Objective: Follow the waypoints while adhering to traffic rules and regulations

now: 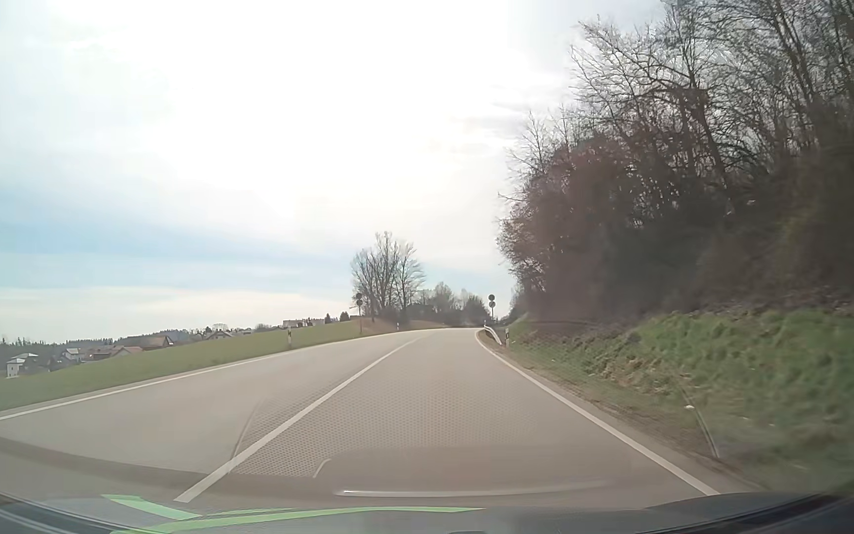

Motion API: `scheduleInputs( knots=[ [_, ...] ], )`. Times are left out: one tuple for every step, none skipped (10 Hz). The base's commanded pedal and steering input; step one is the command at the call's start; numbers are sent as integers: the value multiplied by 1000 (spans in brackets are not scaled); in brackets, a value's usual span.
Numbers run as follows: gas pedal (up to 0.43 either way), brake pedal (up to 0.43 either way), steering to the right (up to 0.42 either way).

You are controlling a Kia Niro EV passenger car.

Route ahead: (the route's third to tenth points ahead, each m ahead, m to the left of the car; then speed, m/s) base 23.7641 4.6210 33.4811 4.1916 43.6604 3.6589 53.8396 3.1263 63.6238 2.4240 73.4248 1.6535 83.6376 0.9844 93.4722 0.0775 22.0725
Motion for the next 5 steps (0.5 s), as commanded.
scheduleInputs(
  knots=[
    [319, 0, 8],
    [319, 0, 8],
    [319, 0, 8],
    [319, 0, 8],
    [319, 0, 9]
  ],
)
